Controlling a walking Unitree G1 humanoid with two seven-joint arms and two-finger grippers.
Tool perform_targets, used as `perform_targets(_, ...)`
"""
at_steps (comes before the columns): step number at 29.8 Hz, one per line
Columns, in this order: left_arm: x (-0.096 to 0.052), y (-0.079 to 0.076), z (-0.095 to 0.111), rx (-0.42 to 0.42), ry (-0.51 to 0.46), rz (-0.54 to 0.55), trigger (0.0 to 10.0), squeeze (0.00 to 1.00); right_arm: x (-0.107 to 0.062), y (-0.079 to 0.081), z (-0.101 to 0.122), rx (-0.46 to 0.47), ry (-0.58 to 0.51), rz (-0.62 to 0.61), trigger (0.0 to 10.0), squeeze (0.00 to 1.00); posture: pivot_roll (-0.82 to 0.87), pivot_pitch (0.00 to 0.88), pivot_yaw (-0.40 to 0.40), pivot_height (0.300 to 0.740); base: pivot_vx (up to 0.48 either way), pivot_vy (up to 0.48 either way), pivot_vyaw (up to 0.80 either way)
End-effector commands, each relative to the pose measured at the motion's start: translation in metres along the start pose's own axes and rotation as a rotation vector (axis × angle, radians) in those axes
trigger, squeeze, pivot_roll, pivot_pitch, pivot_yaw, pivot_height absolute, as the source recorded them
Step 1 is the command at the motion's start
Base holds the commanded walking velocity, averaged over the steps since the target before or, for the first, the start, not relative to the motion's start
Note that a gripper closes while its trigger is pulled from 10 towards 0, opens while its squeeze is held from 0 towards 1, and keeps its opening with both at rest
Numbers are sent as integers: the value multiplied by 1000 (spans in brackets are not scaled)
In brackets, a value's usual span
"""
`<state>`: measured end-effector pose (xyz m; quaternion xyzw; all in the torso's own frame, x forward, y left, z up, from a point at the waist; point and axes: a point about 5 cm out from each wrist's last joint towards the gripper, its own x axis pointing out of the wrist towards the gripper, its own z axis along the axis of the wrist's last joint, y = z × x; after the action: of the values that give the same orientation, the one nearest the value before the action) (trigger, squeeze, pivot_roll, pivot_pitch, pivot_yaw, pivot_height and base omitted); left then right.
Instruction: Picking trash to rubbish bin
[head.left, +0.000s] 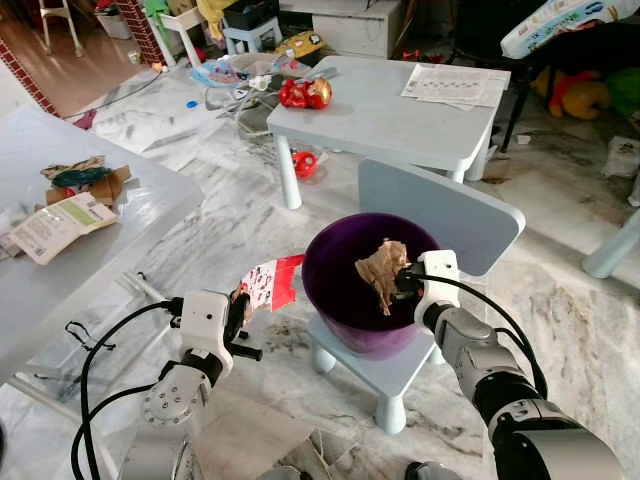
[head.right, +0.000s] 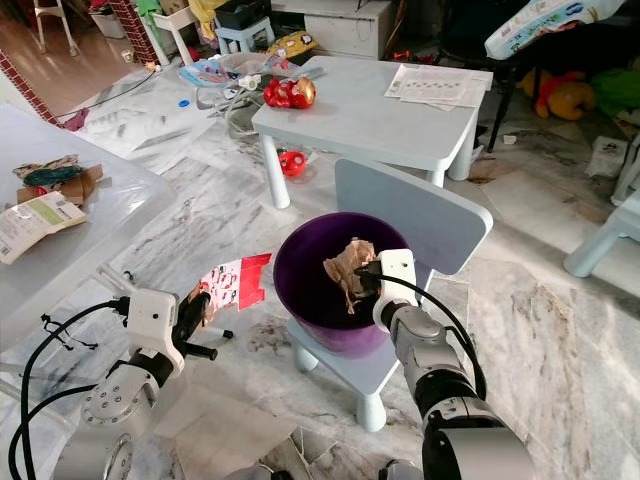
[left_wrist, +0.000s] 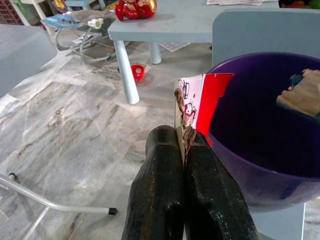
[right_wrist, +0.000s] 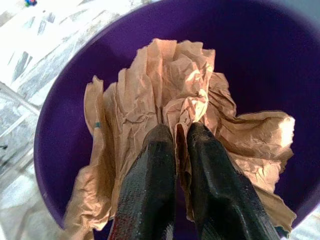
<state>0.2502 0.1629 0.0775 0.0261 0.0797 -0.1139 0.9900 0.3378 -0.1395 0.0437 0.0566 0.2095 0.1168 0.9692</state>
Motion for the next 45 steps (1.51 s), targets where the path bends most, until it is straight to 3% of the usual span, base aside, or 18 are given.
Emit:
perform_targets(1, -3, 3, 1, 10, 11, -9, 10000, 0, 3, 5, 3, 11, -4, 9, 10000, 1000, 85, 115, 150, 740, 0, 0, 0)
perform_targets(19, 7, 5, 9, 18, 5, -14, 10000, 0, 3, 5, 2, -23, -26, -28, 10000, 1000, 76, 102, 154, 740, 0, 0, 0)
perform_targets(22, 12, 2, 14, 4, -11, -25, 10000, 0, 3, 4, 11, -87, -77, -44, 10000, 1000, 73, 101, 154, 740, 0, 0, 0)
perform_targets(24, 20, -5, 21, 7, -35, -67, 10000, 0, 1, 3, 23, -179, -177, -72, 10000, 1000, 47, 101, 155, 740, 0, 0, 0)
perform_targets(27, 30, -14, 27, 8, -59, -116, 10000, 0, -5, 5, 30, -245, -281, -89, 10000, 1000, 18, 104, 160, 740, 0, 0, 0)
perform_targets(31, 37, -19, 31, -4, -72, -137, 10000, 0, -12, 11, 32, -255, -352, -50, 10000, 1000, 6, 106, 164, 740, 0, 0, 0)
perform_targets(34, 54, -31, 37, -3, -89, -197, 10000, 0, -39, 25, 30, -273, -424, 28, 10000, 1000, -44, 116, 175, 740, 0, 0, 0)
perform_targets(36, 56, -32, 38, -1, -89, -206, 10000, 0, -44, 27, 30, -276, -420, 38, 10000, 1000, -55, 117, 177, 740, 0, 0, 0)
perform_targets(40, 68, -37, 36, -17, -81, -226, 10000, 0, -66, 32, 27, -270, -368, 78, 10000, 1000, -93, 124, 186, 740, 0, 0, 0)
perform_targets(43, 81, -48, 31, -24, -49, -269, 10000, 0, -92, 40, 23, -252, -280, 209, 10000, 1000, -132, 133, 197, 740, 0, 0, 0)
perform_targets(45, 83, -50, 30, -23, -43, -279, 10000, 0, -97, 40, 23, -261, -268, 230, 10000, 1000, -136, 134, 199, 740, 0, 0, 0)
